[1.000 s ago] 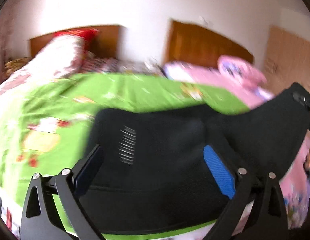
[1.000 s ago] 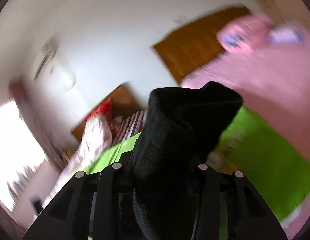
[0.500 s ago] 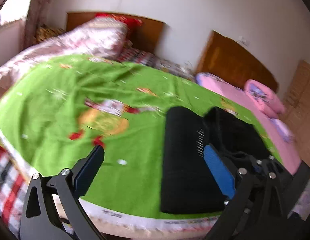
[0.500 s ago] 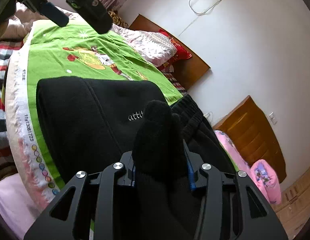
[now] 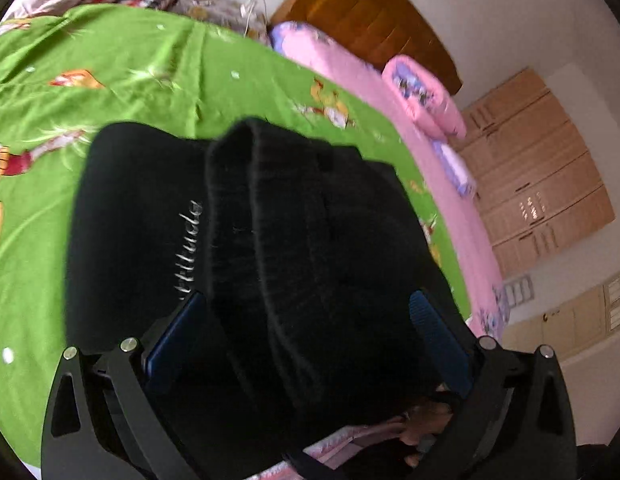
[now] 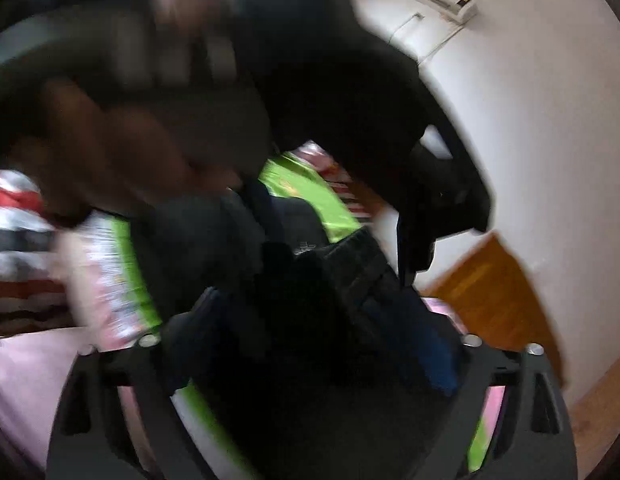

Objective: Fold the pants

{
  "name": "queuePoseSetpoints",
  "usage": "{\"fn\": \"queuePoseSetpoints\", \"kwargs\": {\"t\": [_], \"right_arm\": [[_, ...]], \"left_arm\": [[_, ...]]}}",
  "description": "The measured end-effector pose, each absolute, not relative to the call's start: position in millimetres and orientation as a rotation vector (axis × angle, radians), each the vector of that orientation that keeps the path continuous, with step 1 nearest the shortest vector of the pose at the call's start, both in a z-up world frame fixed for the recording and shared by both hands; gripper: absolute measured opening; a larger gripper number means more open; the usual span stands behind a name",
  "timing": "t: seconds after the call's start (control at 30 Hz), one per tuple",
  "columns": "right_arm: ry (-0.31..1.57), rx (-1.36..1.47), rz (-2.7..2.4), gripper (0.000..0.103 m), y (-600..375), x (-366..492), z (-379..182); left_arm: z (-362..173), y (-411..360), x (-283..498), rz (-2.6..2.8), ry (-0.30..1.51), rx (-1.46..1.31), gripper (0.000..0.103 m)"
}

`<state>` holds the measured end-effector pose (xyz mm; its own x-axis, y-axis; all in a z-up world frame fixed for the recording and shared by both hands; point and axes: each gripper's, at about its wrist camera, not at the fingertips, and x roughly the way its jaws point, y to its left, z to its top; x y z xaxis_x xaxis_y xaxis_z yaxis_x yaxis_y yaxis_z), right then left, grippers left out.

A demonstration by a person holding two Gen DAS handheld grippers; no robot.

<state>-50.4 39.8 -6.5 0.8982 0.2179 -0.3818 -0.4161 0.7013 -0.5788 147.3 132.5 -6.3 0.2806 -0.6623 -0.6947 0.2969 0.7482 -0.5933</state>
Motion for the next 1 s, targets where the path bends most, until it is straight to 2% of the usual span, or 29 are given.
{"fn": "queuePoseSetpoints", "kwargs": {"t": [0.23, 0.4, 0.43, 0.47, 0.5, 0.67, 0.73, 0.77, 0.83, 0.87, 0.9, 0.93, 1.0], "right_arm": [[0.300, -0.336, 0.178, 0.093, -97.0, -67.1, 34.7], [0.307, -0.137, 0.075, 0.095, -167.6, -69.8, 38.8], [0.314, -0.116, 0.071, 0.095, -173.5, -67.0, 38.1], [0.322, -0.092, 0.069, 0.095, -179.9, -65.2, 36.7], [0.325, -0.063, 0.067, 0.095, -185.1, -63.7, 34.9], [0.340, 0.001, 0.096, 0.095, -190.7, -68.0, 24.0], [0.355, -0.023, 0.119, 0.095, -182.4, -71.3, 17.4], [0.363, -0.037, 0.130, 0.095, -174.6, -78.5, 12.8], [0.383, -0.068, 0.155, 0.095, -167.2, -85.2, 3.6], [0.392, -0.085, 0.160, 0.094, -164.1, -87.5, -1.1], [0.404, -0.103, 0.160, 0.095, -162.6, -92.2, -6.5], [0.411, -0.109, 0.162, 0.095, -161.3, -92.6, -10.4], [0.437, -0.128, 0.158, 0.095, -161.5, -99.1, -18.6]], "left_arm": [[-18.6, 108.2, 126.7, -0.532, 1.154, -0.192, 0.101], [-16.1, 115.7, 119.6, -0.572, 1.166, -0.272, 0.101], [-15.3, 115.0, 122.1, -0.572, 1.173, -0.284, 0.093], [-14.0, 111.0, 124.2, -0.603, 1.183, -0.295, 0.080], [-13.4, 107.9, 125.5, -0.633, 1.196, -0.315, 0.062], [-15.0, 108.1, 136.1, -0.598, 1.192, -0.378, 0.055], [-23.4, 110.5, 139.2, -0.586, 1.190, -0.405, 0.065], [-28.8, 111.4, 140.7, -0.586, 1.185, -0.427, 0.074], [-29.3, 108.5, 139.1, -0.592, 1.171, -0.422, 0.077], [-26.6, 106.9, 136.4, -0.583, 1.164, -0.407, 0.075], [-25.0, 104.0, 131.6, -0.569, 1.157, -0.384, 0.069], [-24.4, 101.3, 129.0, -0.559, 1.145, -0.356, 0.058], [-22.6, 98.1, 126.3, -0.571, 1.133, -0.340, 0.049]]}}
